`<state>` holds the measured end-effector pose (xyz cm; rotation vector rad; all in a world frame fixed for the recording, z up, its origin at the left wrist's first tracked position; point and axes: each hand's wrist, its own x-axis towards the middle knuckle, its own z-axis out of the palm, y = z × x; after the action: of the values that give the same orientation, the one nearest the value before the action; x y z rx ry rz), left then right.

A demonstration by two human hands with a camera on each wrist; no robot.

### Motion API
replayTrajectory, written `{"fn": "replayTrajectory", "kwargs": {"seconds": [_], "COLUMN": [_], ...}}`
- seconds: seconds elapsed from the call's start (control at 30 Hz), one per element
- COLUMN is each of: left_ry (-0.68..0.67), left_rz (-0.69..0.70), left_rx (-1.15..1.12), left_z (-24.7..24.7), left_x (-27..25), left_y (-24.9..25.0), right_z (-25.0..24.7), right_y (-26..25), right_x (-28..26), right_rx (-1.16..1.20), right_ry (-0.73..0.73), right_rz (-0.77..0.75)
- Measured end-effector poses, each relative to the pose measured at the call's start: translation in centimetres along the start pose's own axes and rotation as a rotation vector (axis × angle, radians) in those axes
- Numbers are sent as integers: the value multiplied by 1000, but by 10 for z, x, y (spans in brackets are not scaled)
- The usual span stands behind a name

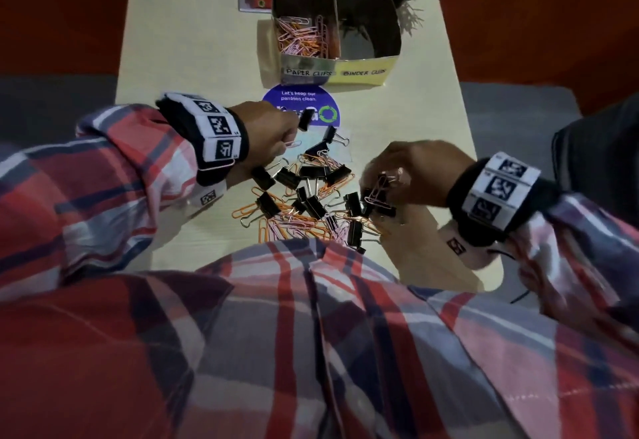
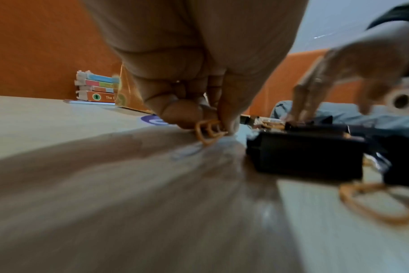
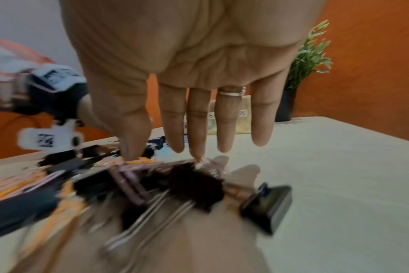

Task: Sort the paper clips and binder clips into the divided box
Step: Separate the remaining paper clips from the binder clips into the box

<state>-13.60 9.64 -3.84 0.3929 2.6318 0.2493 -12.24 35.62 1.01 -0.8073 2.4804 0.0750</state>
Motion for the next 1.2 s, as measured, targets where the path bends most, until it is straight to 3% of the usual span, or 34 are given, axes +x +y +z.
{"fn": "replayTrajectory", "kwargs": {"seconds": [0.07, 0.3, 0.37, 0.57, 0.77, 0.9, 1.03, 1.2], "left_ry": [58, 530, 569, 430, 514, 239, 17, 12], "left_rz": [19, -12, -53, -74, 28, 221, 231, 210], "left_rx": [-56, -163, -132, 10, -113, -93, 93, 194], "left_z": [-13, -87, -94, -82, -71, -47, -9, 3], "left_x": [1, 35, 50, 70, 39, -1, -13, -6], "left_y": [1, 8, 7, 4, 6, 31, 52, 57], "right_z": [12, 31, 33, 37, 43, 42, 39, 35], "right_y": [-4, -17, -19, -24, -25, -26, -28, -25], "right_x": [-7, 2, 3, -1, 3, 4, 5, 6], "right_rx": [-7, -138, -141, -147, -140, -116, -123, -84], "right_ry": [17, 127, 156, 172, 218, 250, 303, 250], "right_rz": [-76, -47, -44, -14, 10, 15, 33, 51]}}
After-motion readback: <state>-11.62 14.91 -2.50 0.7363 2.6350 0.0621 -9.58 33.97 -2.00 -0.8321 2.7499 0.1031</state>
